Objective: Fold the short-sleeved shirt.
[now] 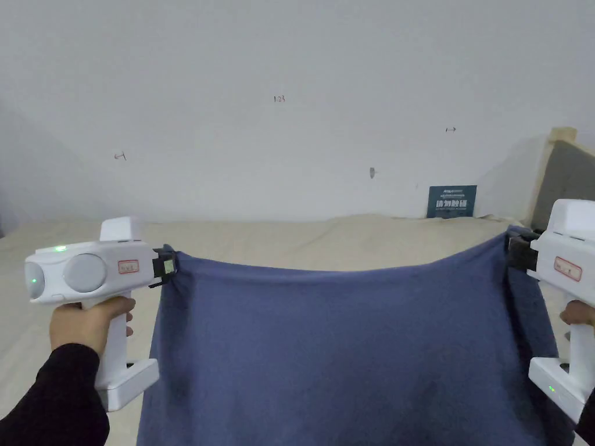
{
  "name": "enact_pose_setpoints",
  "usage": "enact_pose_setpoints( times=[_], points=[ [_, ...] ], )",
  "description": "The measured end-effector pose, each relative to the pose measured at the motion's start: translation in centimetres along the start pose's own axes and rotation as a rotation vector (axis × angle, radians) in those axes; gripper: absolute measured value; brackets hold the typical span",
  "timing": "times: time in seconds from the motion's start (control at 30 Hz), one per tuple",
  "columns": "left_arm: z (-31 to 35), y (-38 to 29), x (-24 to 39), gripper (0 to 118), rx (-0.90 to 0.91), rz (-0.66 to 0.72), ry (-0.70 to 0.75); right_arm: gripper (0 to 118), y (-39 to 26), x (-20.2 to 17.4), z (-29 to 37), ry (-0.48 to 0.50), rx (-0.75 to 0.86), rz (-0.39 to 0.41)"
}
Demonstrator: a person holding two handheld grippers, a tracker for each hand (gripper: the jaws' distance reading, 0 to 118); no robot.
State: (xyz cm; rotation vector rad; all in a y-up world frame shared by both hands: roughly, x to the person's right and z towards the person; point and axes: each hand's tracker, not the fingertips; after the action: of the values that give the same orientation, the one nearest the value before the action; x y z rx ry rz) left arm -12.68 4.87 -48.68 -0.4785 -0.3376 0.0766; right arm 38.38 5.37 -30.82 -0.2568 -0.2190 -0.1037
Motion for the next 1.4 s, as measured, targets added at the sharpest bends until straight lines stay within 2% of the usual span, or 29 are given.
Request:
enact_pose_setpoints(
  times=[0.2,0.3,0.43,0.7,0.87,1.07,1.27,1.4],
  points=[
    [2.3,8.4,0.3,1,0.133,0.003,0.009,2,8.8,-0.8,0.0,0.018,0.151,-0.019],
    [3.1,12.4,0.5,1,0.186,0.01,0.012,2,12.7,-1.3,-0.8,0.009,0.22,0.01],
    [3.9,17.1,1.2,1,0.265,-0.006,0.032,2,17.5,-1.7,-2.0,0.041,0.283,-0.029],
    [3.9,23.3,1.4,1,0.35,-0.036,0.066,2,24.4,-3.2,-3.6,0.05,0.363,0.023],
    [-0.4,21.0,0.5,1,0.299,-0.042,0.068,2,21.0,-2.7,-7.0,0.049,0.306,0.05],
    [-8.7,13.1,-0.9,1,0.185,-0.051,0.063,2,12.5,-1.4,-12.8,0.035,0.139,0.058],
    [-15.9,4.3,-2.4,1,0.029,-0.008,0.066,2,3.7,-0.2,-17.1,0.032,-0.001,0.016],
    [-18.4,-1.3,-3.0,1,-0.045,0.011,0.064,2,-1.6,0.3,-18.3,0.031,-0.078,-0.013]
  ],
)
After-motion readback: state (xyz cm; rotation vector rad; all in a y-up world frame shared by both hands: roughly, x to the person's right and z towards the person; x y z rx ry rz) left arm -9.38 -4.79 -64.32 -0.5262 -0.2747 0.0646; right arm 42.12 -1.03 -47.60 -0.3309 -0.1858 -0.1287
